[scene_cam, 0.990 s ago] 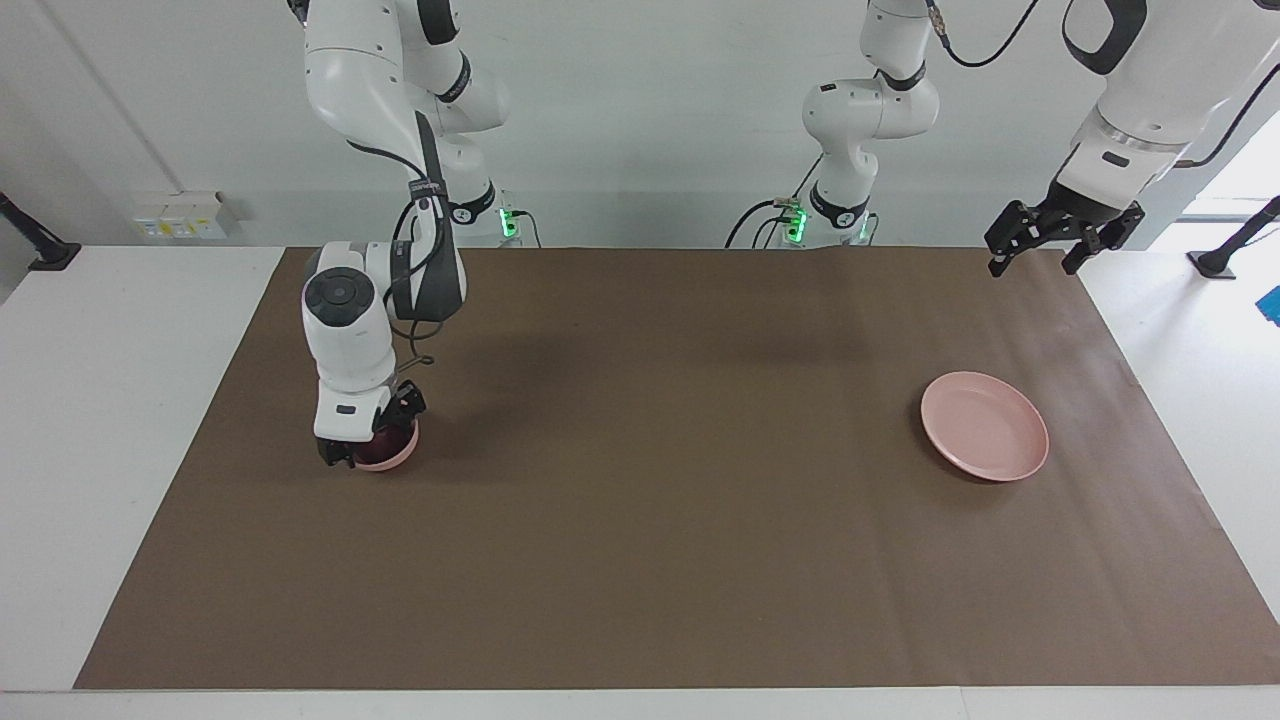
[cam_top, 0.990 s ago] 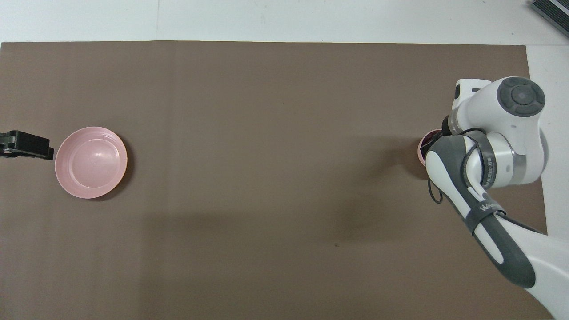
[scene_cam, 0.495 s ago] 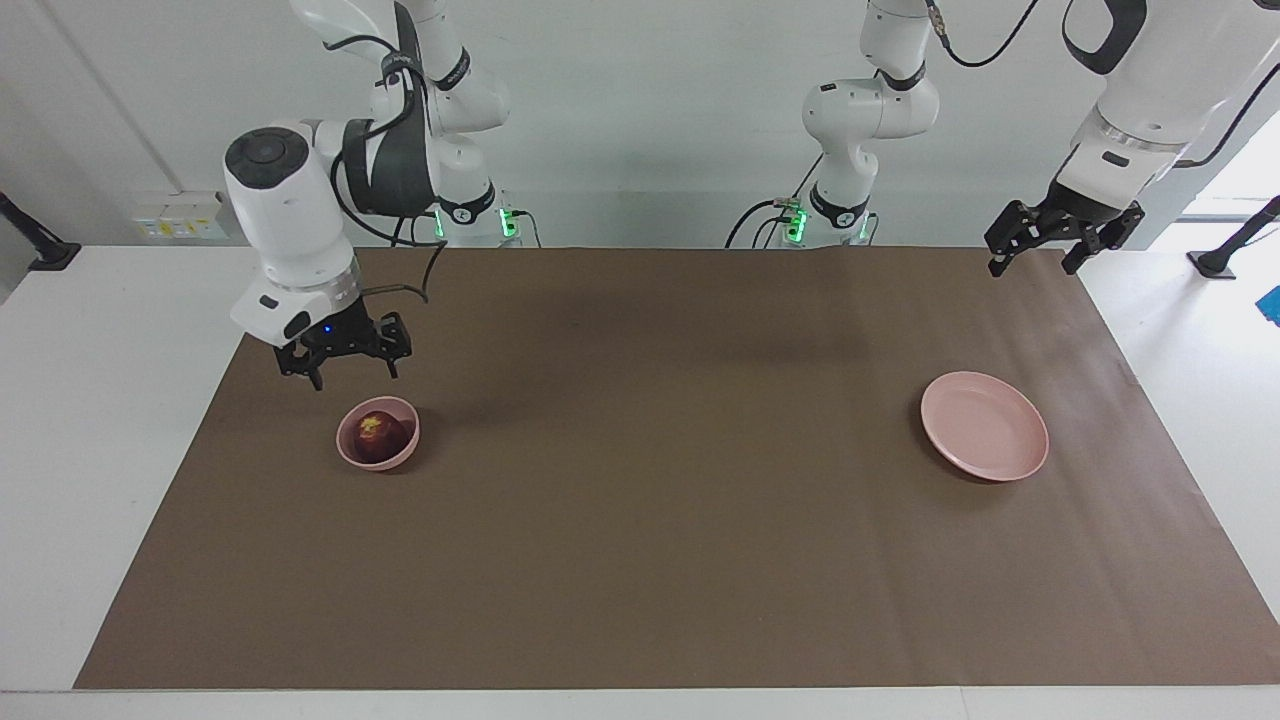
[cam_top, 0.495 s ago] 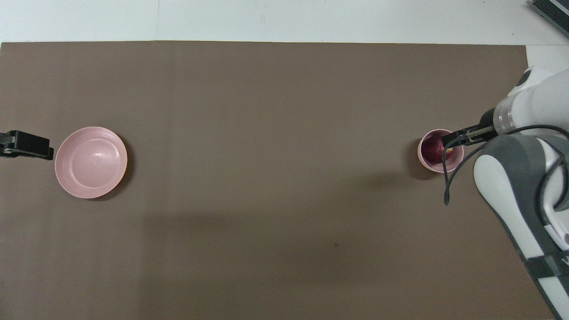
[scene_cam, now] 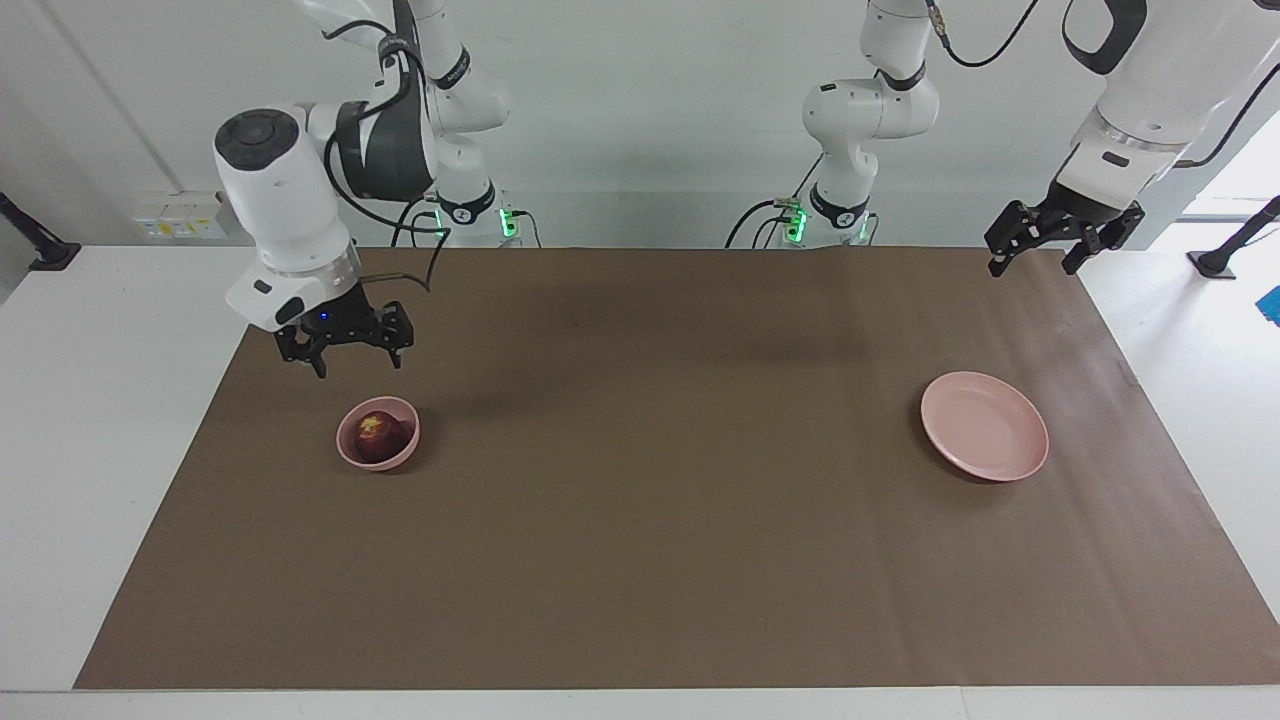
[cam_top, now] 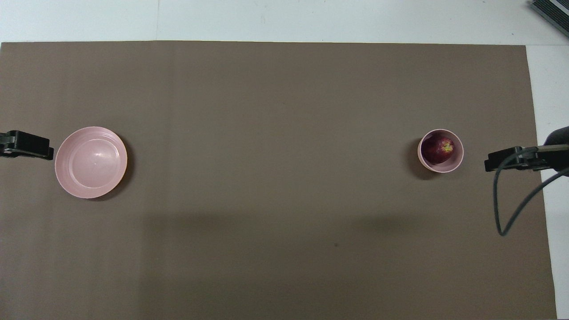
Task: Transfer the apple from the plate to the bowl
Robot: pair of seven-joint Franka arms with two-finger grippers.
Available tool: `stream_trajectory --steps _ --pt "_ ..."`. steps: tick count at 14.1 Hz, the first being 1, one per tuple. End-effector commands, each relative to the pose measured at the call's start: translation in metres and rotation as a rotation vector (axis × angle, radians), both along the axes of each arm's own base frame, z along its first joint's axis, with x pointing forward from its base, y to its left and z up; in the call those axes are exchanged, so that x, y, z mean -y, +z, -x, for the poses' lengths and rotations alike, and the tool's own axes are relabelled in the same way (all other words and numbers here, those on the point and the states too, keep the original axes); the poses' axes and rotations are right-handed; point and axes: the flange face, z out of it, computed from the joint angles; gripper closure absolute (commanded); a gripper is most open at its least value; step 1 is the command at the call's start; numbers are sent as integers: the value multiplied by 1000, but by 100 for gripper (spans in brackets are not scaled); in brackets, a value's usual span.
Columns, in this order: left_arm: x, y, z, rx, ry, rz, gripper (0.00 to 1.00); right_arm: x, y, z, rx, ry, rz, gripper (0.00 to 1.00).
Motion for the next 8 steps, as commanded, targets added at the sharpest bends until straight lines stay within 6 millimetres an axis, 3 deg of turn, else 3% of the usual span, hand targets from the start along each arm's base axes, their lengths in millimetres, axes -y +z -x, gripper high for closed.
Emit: stream_trajectory --steps 1,5,8 --pt "-2 2 6 7 2 -20 0 17 15 17 -3 0 -15 0" --pt "-2 2 6 7 2 -20 0 46 25 30 -11 55 18 0" --pt "-2 2 6 7 2 -20 0 49 73 29 16 46 30 0"
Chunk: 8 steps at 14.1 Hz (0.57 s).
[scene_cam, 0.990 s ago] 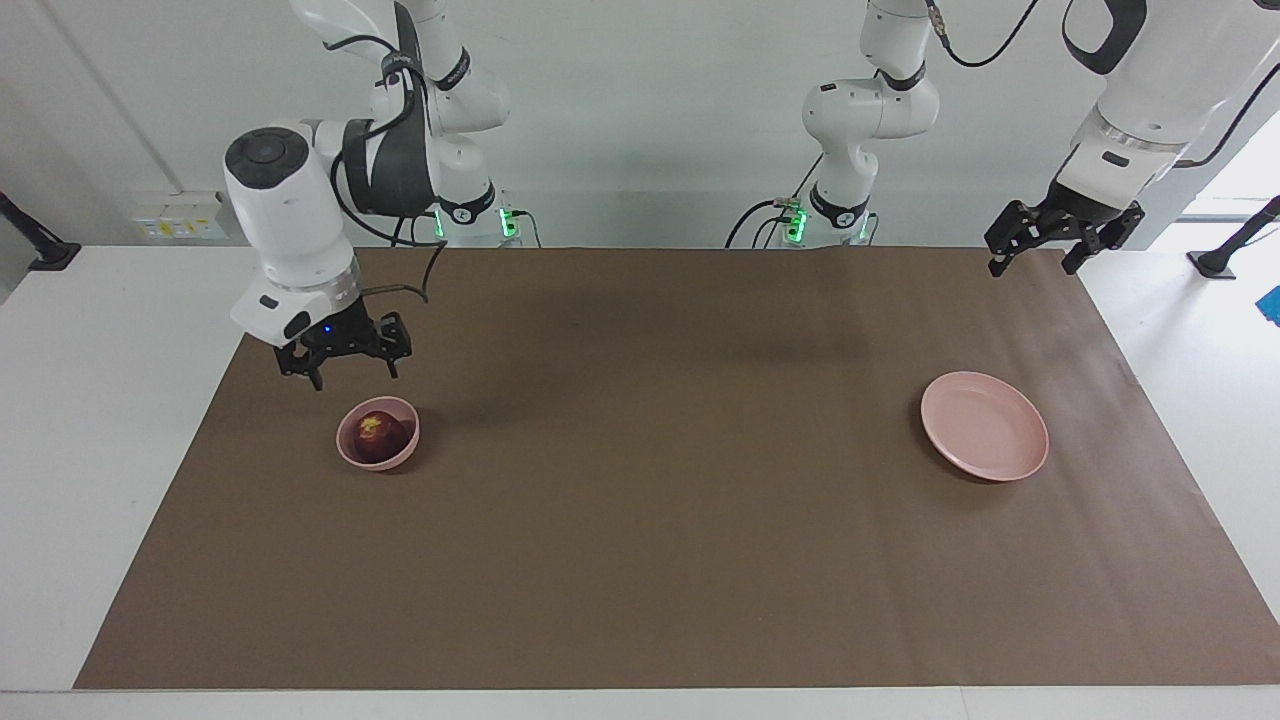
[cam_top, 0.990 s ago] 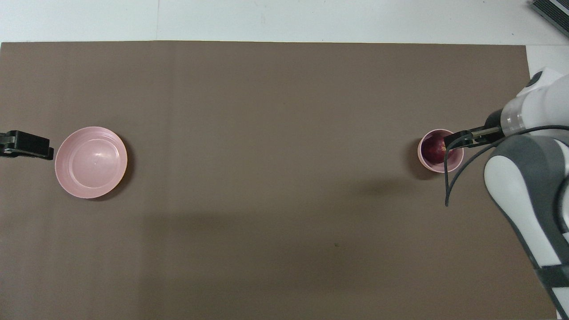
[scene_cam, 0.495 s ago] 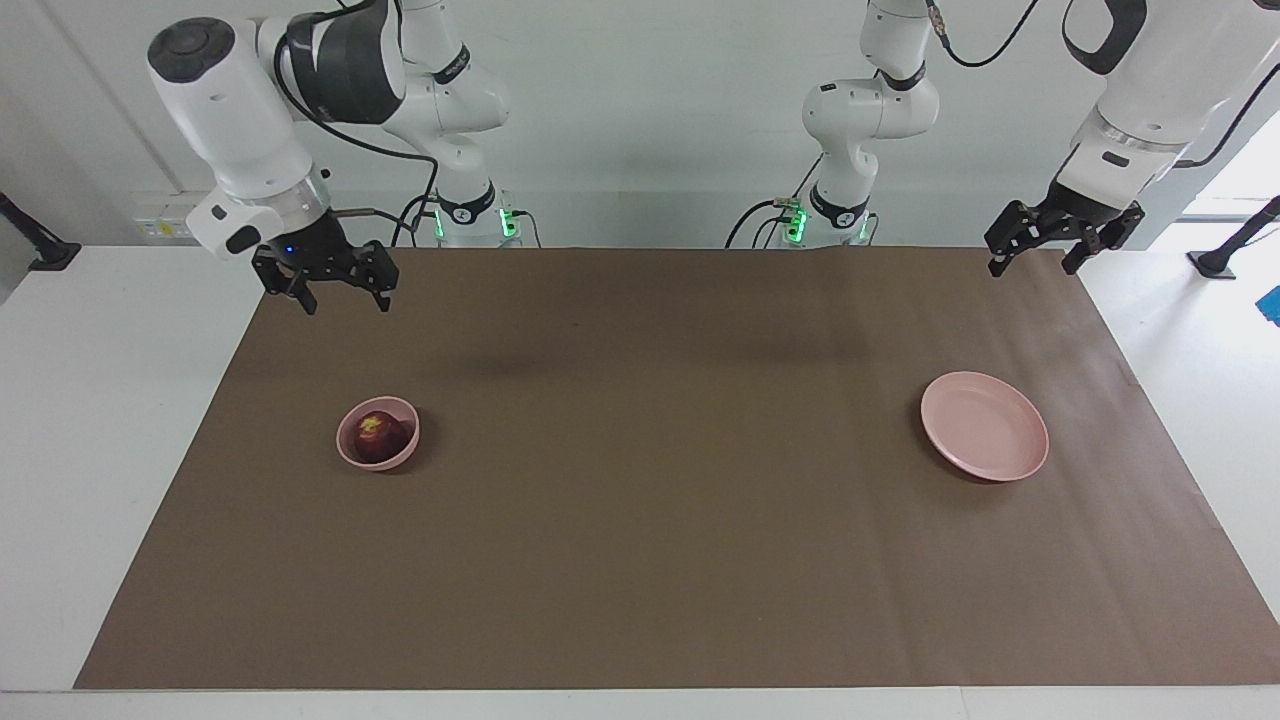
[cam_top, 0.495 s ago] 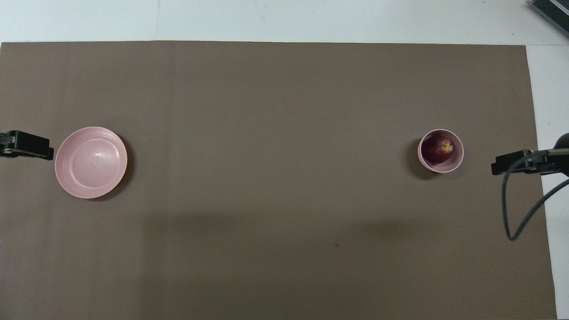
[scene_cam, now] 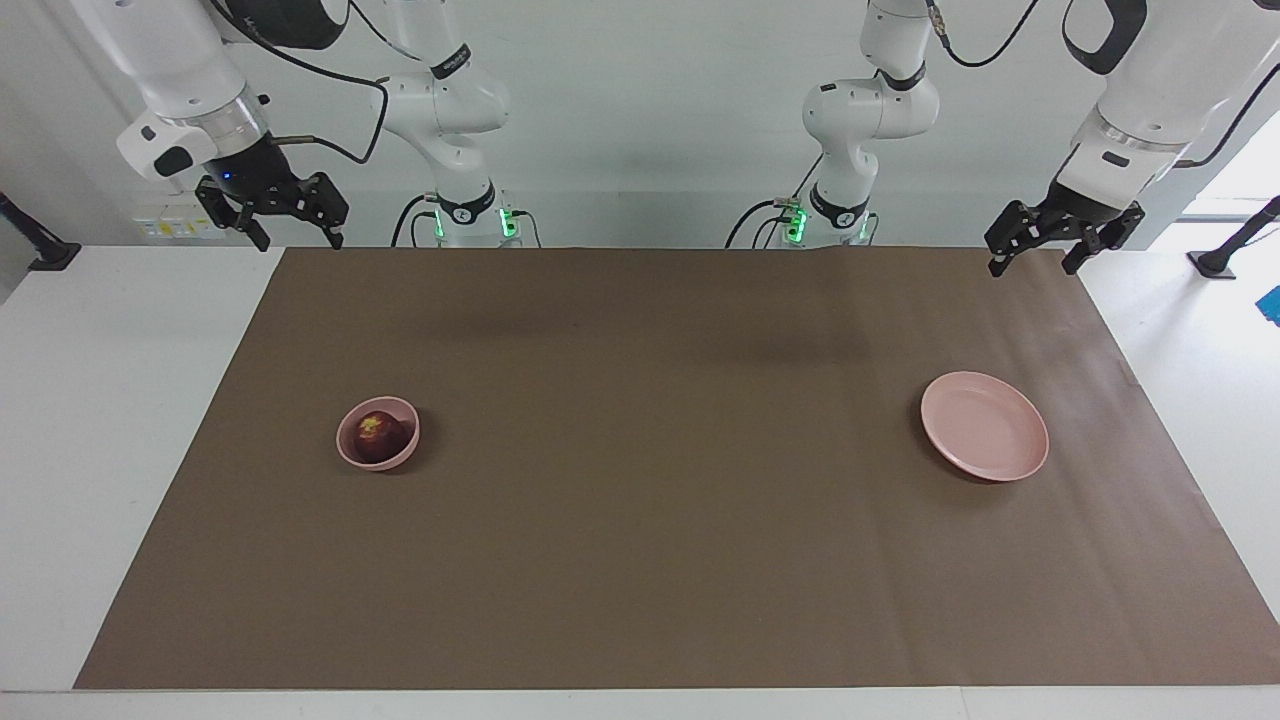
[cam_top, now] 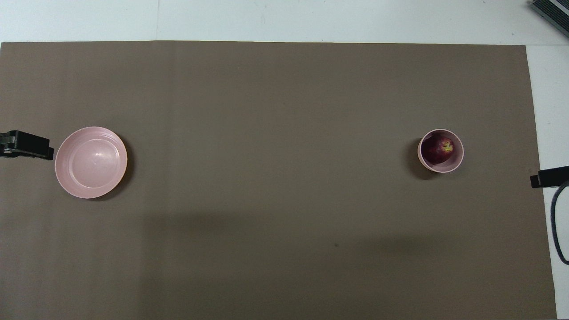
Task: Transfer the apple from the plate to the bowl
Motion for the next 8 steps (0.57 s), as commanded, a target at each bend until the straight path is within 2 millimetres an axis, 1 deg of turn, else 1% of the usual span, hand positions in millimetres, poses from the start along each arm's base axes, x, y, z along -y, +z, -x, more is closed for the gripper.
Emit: stream_trajectory --steps 1,2,8 --pt "-2 2 6 7 2 -20 0 -1 35 -6 -4 17 19 0" --pt "-2 2 6 7 2 -20 0 -5 35 -8 2 20 20 0" --pt "-2 2 6 7 2 -20 0 -12 35 -12 23 37 11 0"
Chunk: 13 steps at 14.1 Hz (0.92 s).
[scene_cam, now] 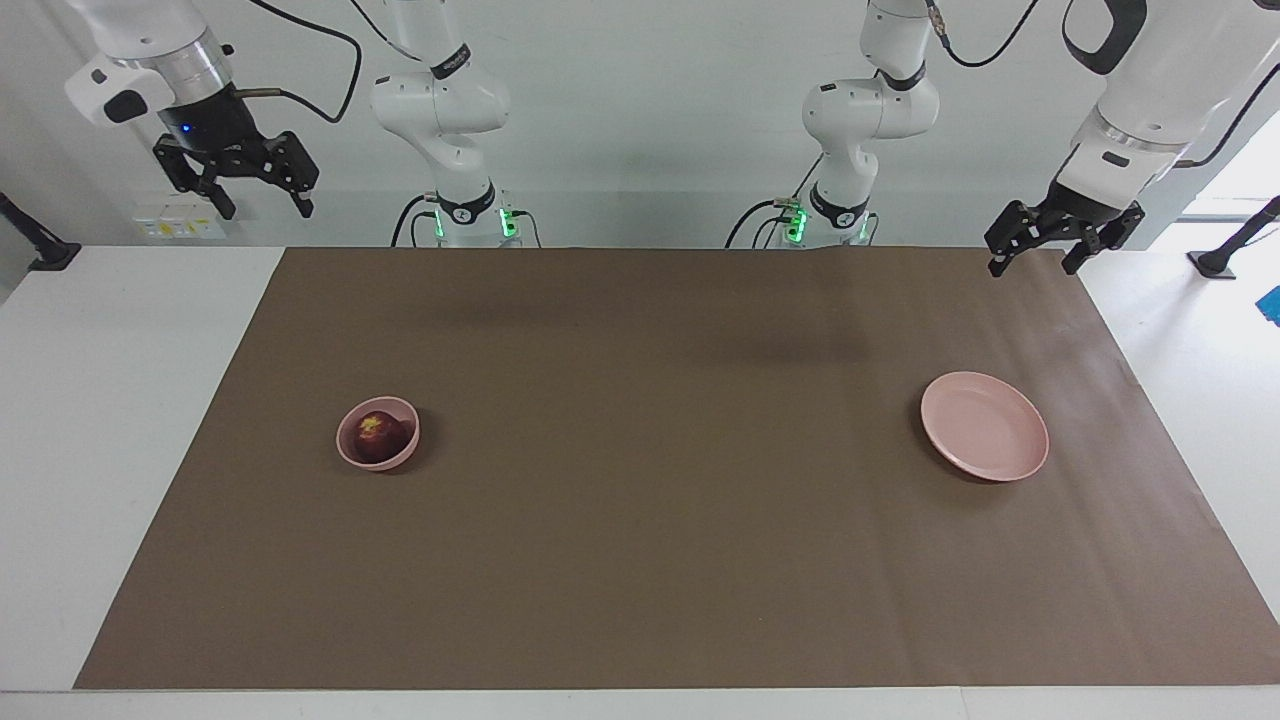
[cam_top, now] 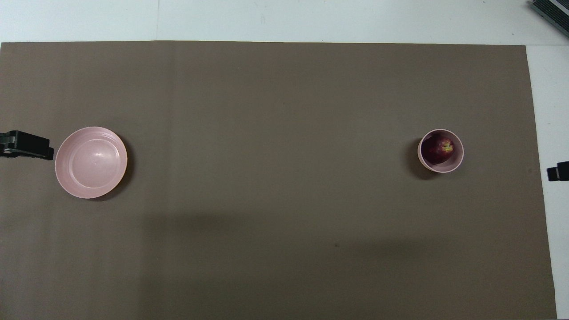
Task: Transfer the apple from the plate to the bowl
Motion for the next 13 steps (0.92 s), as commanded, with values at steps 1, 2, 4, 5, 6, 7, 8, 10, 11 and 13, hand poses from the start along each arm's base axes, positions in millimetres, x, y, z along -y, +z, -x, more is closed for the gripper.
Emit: stream_trajectory --steps 1,2,4,5,6,7,8,10,11,13 --pt "-2 2 6 7 2 -20 0 -2 4 -5 7 19 -3 0" --pt "-2 2 6 7 2 -20 0 -3 3 -5 6 20 -4 0" --pt "-2 2 6 7 2 -20 0 -5 4 -5 4 23 1 0" --pt "-2 2 6 7 2 -20 0 -14 5 -7 1 37 1 0" --pt "-2 2 6 7 2 -20 0 -27 4 -9 -13 58 3 0" --pt "-2 2 6 7 2 -20 0 -27 8 -11 -6 58 4 0" --pt "-2 2 6 7 2 -20 0 -28 11 -13 1 59 2 0" --pt "-2 2 6 7 2 -20 0 -30 11 -13 0 30 -6 0" --pt "-2 2 6 7 2 -20 0 -29 11 -13 1 15 -12 0" --pt "-2 2 6 7 2 -20 0 -26 11 -13 3 12 -8 0"
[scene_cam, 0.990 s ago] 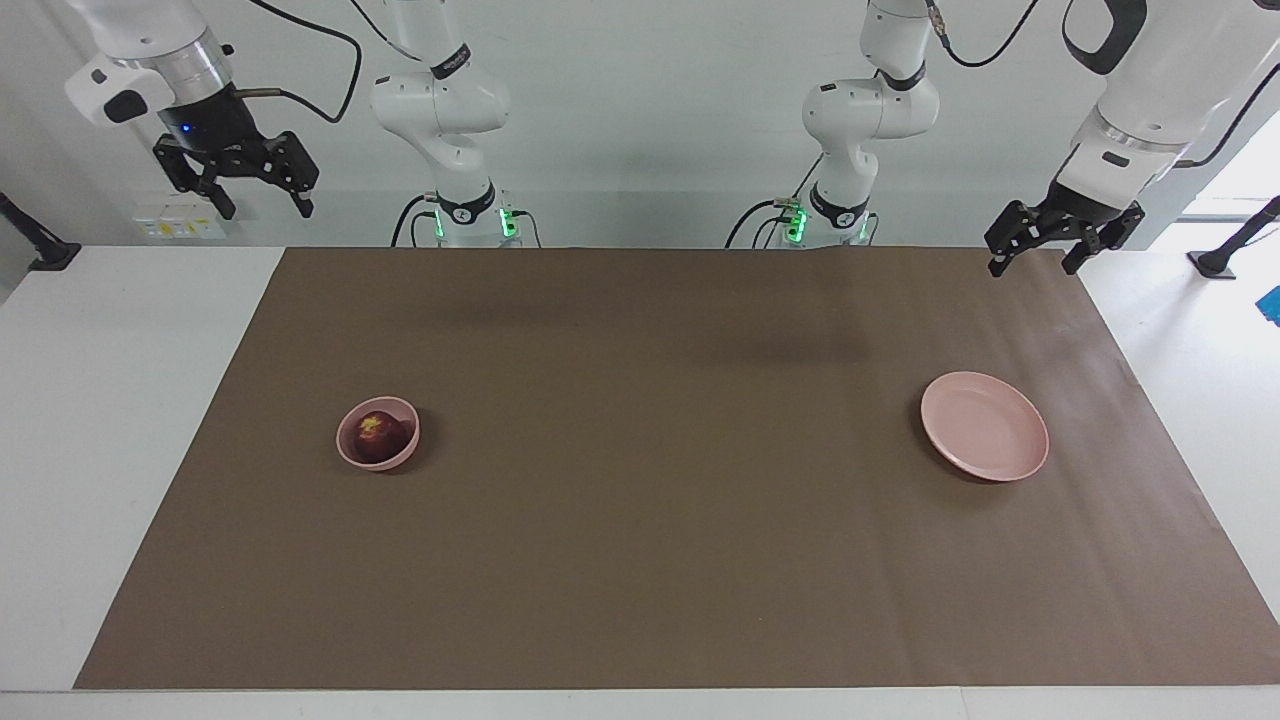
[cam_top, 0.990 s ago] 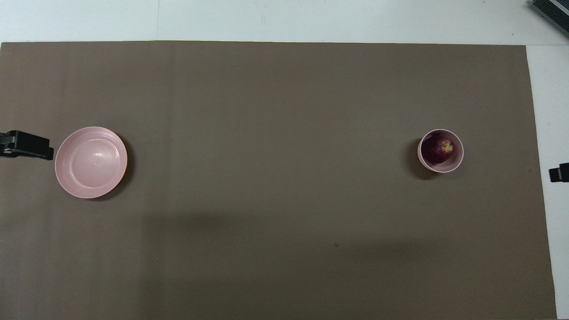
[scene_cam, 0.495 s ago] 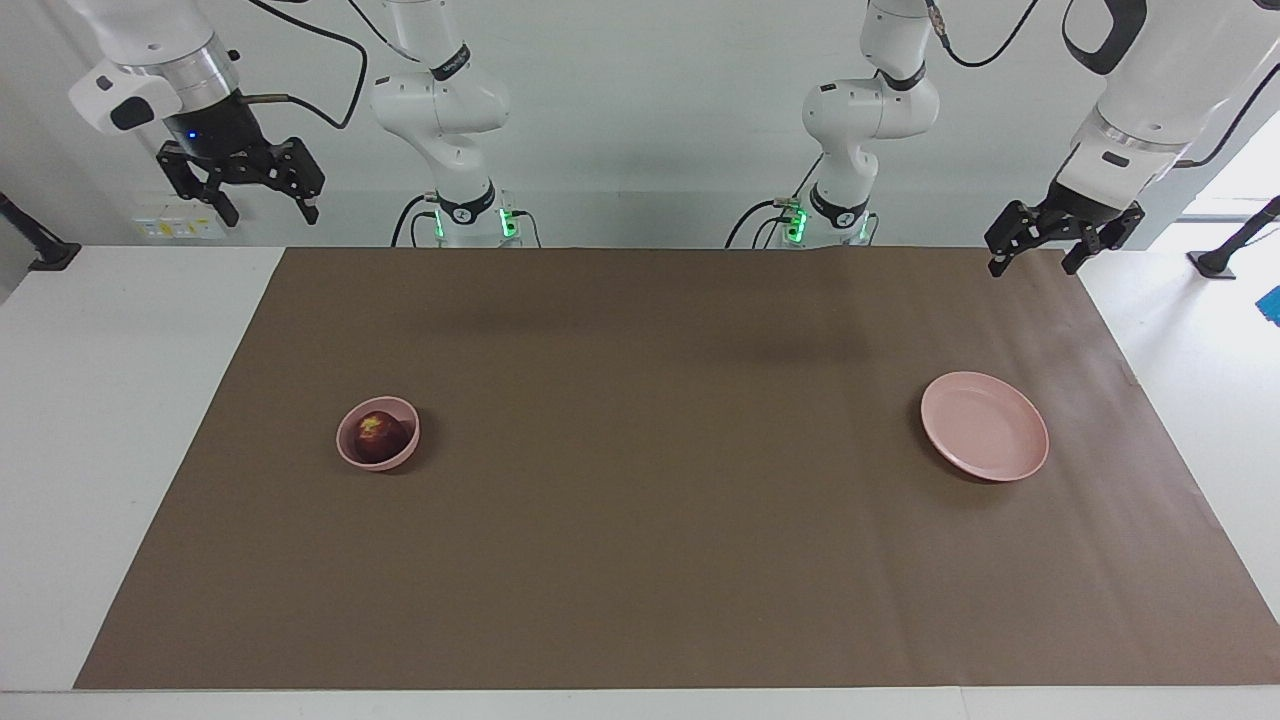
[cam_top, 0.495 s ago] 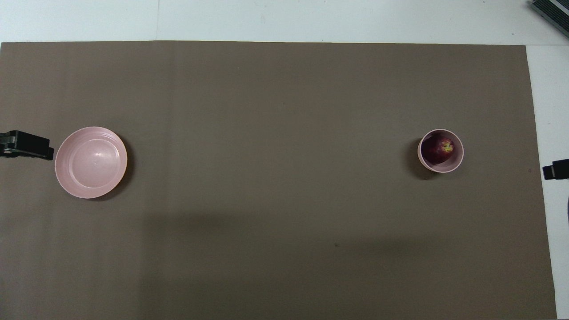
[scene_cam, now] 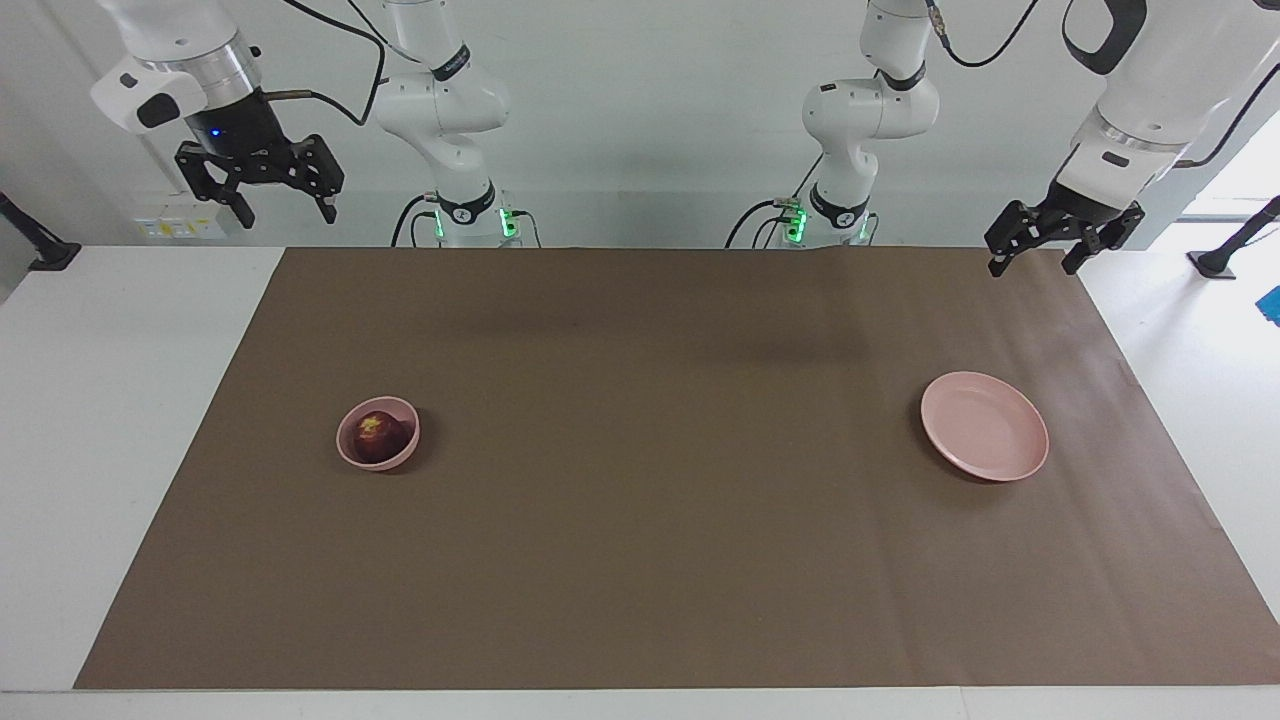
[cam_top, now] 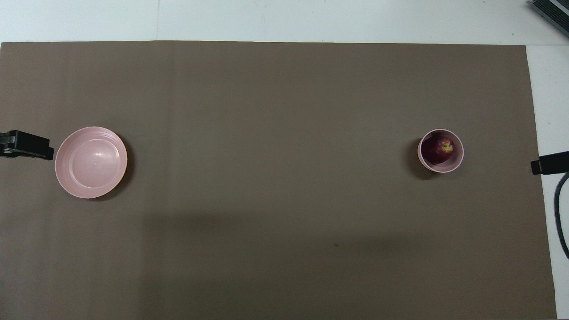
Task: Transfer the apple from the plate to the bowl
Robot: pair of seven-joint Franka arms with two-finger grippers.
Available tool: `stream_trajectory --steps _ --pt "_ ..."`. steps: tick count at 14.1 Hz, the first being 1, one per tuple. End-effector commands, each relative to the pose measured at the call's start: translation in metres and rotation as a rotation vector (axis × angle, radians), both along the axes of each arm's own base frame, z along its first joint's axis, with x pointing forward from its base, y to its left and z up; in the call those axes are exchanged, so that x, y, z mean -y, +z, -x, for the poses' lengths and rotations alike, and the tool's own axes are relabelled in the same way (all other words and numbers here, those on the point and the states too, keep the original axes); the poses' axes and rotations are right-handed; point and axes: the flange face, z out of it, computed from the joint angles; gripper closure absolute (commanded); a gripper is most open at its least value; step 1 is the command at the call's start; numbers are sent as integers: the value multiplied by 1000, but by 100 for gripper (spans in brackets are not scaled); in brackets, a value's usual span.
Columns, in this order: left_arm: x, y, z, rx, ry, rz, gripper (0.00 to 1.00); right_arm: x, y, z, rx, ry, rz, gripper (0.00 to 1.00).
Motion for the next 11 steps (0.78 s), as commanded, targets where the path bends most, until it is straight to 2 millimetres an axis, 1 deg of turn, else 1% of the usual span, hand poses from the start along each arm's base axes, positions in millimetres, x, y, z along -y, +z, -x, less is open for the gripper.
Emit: stream_trajectory --steps 1,11 --pt "-2 1 5 5 2 -20 0 5 2 -2 -13 -28 -3 0" --pt "-2 2 6 7 2 -20 0 7 1 4 -32 -36 -22 0"
